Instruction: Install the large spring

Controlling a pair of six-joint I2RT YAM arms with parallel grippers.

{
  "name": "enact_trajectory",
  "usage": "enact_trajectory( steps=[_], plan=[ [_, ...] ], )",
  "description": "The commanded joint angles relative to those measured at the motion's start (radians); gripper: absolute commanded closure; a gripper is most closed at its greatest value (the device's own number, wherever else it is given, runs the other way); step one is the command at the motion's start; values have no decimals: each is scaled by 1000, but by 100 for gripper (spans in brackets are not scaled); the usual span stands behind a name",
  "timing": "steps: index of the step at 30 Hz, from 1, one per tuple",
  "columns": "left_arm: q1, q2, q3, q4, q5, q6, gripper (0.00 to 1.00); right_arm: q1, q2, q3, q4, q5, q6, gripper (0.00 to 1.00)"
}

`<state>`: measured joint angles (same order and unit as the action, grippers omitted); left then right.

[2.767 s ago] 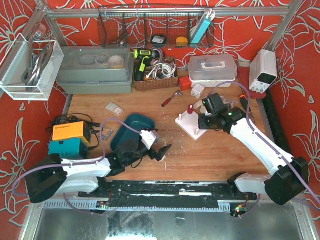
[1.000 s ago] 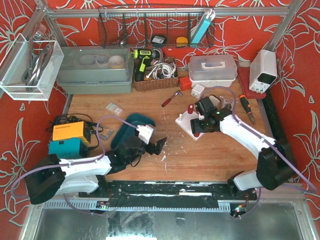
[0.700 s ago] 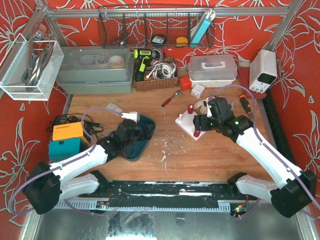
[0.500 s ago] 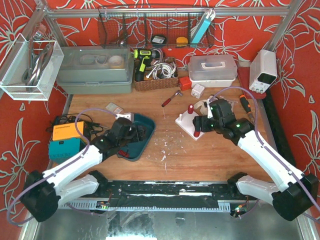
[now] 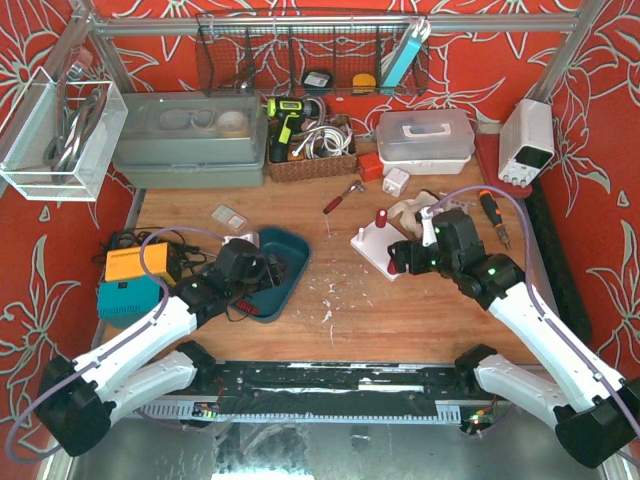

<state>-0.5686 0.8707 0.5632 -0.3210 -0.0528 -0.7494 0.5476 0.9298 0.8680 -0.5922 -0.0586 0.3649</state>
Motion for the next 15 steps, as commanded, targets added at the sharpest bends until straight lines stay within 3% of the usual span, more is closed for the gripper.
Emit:
enact_trajectory(
  steps=[1,7,10,15],
  plan=[
    [4,35,29,-87,-62,-14,26,-5,-32,-53,35,-37,-13,5],
    [4,30,-3,19,-66,100,36,-4,-46,-161,226,-18,-18,3],
    [4,49,55,-58,-125,68,38,-3,-74,-233,318,59,55,3],
    [6,76,174,-245,-164,-29,44,-2,-173,-334,359,57,91,4]
  ],
)
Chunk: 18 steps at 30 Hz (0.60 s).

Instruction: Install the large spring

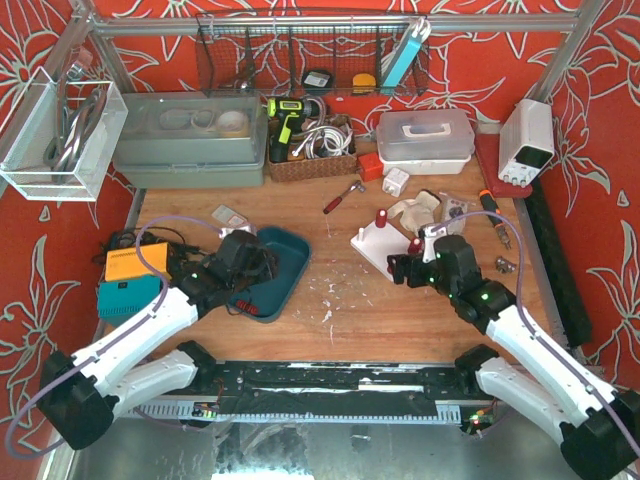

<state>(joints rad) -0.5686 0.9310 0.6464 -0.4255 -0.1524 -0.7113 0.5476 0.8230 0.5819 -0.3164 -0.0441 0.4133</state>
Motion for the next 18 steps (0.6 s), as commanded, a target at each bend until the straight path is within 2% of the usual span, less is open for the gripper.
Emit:
enact_trajectory(
  steps=[1,5,8,11,15,18],
  plan=[
    [8,30,114,-179,-55,-89,46,-2,-76,-36,40,82,46,3],
    [31,171,251,-392,57,-171,47,-3,-71,59,-185,183,21,1],
    [67,246,298,-496,227,-189,47,-4,3,145,-303,146,15,2],
    [93,278,300,-527,253,-174,47,-3,76,195,-327,110,-26,2],
    [167,343,313,-538,268,-26,47,-4,100,178,-292,125,-10,2],
    [173,399,357,-515,328,134,47,-4,71,123,-219,84,0,4]
  ],
)
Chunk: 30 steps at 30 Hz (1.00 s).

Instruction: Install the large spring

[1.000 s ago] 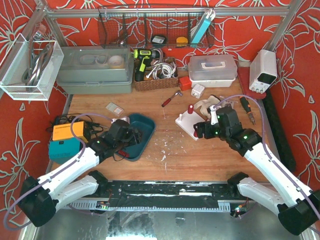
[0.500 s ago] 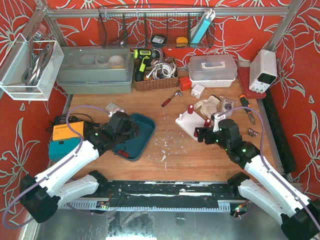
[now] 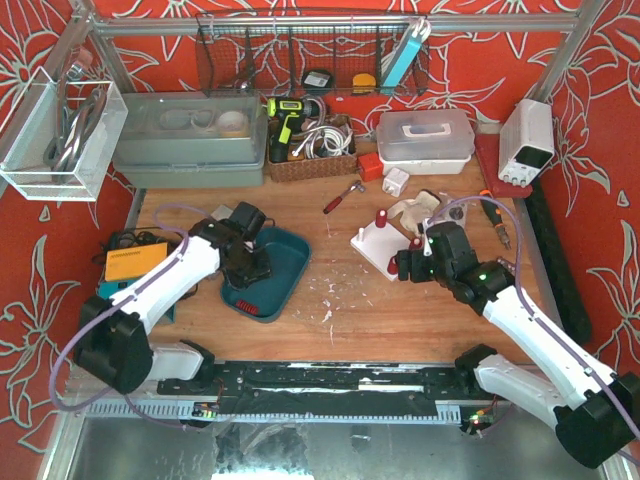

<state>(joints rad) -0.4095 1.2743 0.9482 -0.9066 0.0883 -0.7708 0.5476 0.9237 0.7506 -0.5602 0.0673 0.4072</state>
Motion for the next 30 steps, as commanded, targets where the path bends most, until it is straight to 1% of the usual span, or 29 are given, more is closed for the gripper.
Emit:
enact_trajectory(
  steps=[1,4,7,10,13,18,20,22,26,28,30],
  plan=[
    [14,69,65,-27,103,224,49,-3,-33,-55,29,-22,14,4],
    [15,82,75,24,184,296,51,-3,-28,-46,9,-14,18,3],
    [14,68,63,114,292,368,49,-3,-13,-3,-56,9,0,3],
    [10,59,24,204,303,379,46,-4,-11,28,-118,55,-9,4],
    [-11,75,-9,293,334,367,42,-4,-9,72,-177,70,-13,4],
    [-58,166,-20,345,317,365,41,-5,14,139,-261,106,-52,4],
    [-64,202,-24,356,305,360,43,-3,21,161,-274,110,-68,4],
    [-68,224,-24,374,292,352,48,-4,22,176,-281,114,-76,4],
    [-71,256,-3,383,246,329,59,-3,15,196,-293,111,-86,4],
    [-71,271,8,385,224,321,66,-4,6,202,-303,110,-90,4],
    [-71,287,19,392,212,306,71,-3,-5,204,-312,113,-89,4]
  ],
)
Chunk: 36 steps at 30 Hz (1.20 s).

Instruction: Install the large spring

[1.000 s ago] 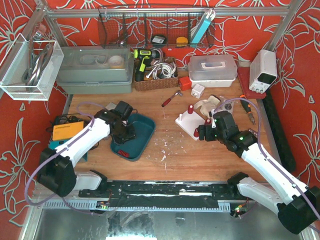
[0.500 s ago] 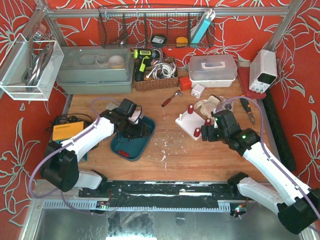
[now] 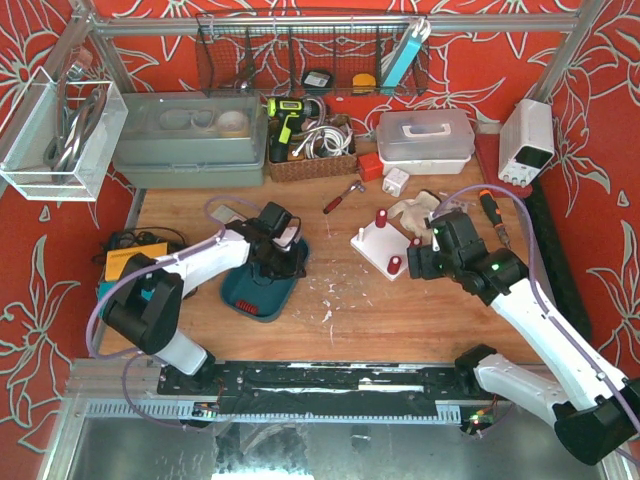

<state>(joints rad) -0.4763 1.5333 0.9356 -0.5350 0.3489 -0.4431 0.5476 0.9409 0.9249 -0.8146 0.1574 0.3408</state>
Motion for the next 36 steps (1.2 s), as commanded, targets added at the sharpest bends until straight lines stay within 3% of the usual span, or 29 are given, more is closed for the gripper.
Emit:
enact_trajectory(
  steps=[1,10,25,30,36],
  plan=[
    [-4,37,36,24,-48,-31,72,-4,-30,28,-60,24,-22,4],
    [-4,86,82,22,-88,-56,81,-3,-69,25,-83,32,-19,4],
    [-4,74,113,27,-144,-72,82,-3,-81,41,-96,31,-37,4],
    [-8,92,115,34,-95,58,77,-4,-89,44,-96,41,-34,4],
    [-8,50,124,-39,-127,201,84,-3,-104,39,-65,40,1,4]
  ],
)
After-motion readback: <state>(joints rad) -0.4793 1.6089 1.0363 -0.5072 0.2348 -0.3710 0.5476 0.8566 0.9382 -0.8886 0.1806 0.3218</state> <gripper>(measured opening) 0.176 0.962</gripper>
